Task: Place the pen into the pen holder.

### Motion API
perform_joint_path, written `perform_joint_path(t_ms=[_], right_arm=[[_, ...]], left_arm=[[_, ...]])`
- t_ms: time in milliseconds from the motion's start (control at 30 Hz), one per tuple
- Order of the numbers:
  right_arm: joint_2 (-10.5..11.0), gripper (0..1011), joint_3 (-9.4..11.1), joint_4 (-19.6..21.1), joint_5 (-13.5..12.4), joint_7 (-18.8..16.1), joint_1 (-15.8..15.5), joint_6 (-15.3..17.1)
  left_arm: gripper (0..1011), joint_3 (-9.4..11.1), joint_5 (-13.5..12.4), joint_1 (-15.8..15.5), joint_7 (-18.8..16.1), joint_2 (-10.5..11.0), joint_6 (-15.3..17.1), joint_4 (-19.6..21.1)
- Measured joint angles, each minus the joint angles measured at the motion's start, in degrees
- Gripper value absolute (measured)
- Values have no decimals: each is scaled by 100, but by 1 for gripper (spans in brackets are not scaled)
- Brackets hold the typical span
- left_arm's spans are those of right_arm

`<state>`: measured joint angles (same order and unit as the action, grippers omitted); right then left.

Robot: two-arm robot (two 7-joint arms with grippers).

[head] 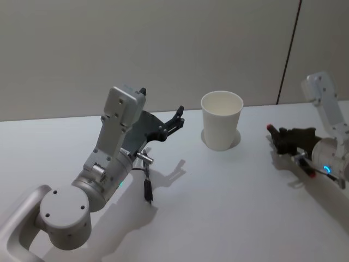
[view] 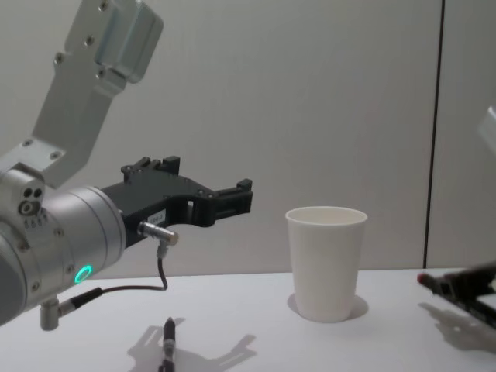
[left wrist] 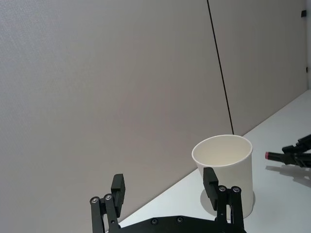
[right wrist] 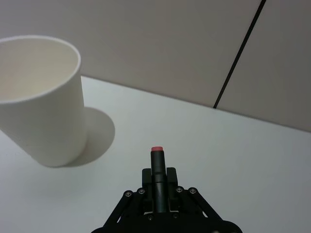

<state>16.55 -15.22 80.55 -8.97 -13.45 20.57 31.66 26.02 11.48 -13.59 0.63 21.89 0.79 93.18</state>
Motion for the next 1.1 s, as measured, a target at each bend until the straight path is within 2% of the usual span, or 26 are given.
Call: perform_joint_path(t_ms=[600,1100], right_arm=[[-127,163,134,-11,7,178,452,-940],[-398,163,156,-135,-70,374,981,-1926]], left_arm=[[1001,0,0,0,0,0,0,0],[1001,0,0,0,0,0,0,0]])
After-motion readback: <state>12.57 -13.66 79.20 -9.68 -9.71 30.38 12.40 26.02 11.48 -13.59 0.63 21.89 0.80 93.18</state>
